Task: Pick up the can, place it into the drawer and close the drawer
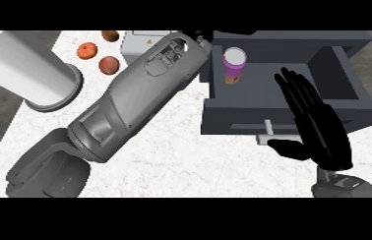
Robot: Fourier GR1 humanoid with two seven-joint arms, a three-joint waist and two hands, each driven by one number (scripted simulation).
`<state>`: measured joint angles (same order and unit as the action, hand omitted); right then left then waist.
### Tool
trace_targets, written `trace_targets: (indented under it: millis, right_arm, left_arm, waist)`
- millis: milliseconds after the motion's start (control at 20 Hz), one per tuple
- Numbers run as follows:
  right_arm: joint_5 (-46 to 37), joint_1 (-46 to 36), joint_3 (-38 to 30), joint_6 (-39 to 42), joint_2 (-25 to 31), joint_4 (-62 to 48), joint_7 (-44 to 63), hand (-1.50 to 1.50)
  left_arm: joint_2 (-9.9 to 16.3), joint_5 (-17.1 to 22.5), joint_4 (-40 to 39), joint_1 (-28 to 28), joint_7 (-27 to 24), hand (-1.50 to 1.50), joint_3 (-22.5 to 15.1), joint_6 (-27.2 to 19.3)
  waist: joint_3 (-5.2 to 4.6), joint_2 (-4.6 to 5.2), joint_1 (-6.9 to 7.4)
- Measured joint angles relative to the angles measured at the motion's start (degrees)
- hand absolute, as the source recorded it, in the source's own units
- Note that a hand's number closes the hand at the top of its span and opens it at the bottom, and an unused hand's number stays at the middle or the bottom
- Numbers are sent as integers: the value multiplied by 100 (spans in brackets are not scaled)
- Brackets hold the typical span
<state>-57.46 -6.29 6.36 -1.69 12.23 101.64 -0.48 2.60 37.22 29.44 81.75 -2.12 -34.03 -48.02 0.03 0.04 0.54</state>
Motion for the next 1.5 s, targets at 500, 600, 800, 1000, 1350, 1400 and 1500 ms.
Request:
trace_targets:
  millis: [500, 600, 800, 1000, 1350, 1400, 1500]
  right_arm:
    - [-403, -835, -403, -1330, -269, -2021, -453, -150]
    - [-507, -1104, -495, -1538, -263, -2448, -520, -150]
    - [-732, -1553, -636, -1874, -228, -3168, -582, -150]
    - [-949, -1973, -788, -2300, -217, -3845, -621, -150]
    - [-1173, -2841, -1165, -3170, -255, -5158, -604, -150]
    - [-1192, -2983, -1220, -3269, -254, -5350, -596, -150]
    - [-1216, -3261, -1335, -3417, -219, -5748, -583, -150]
  left_arm:
    - [964, -321, 1298, -509, 916, -150, -155, 137]
    - [1115, -370, 1509, -579, 1031, -150, -165, 161]
    - [1414, -485, 2061, -804, 1342, -150, -245, 116]
    - [1739, -545, 2512, -1140, 1513, -150, -264, 167]
    - [2125, -633, 3144, -1601, 1725, -150, -234, 227]
    - [2184, -644, 3219, -1669, 1746, -150, -216, 237]
    - [2303, -675, 3465, -1841, 1790, -150, -217, 249]
  waist:
    - [-86, -109, 167]
    - [-97, -110, 190]
    - [-112, -125, 235]
    - [-123, -123, 268]
    - [-107, -76, 290]
    - [-100, -66, 287]
    - [-84, -49, 308]
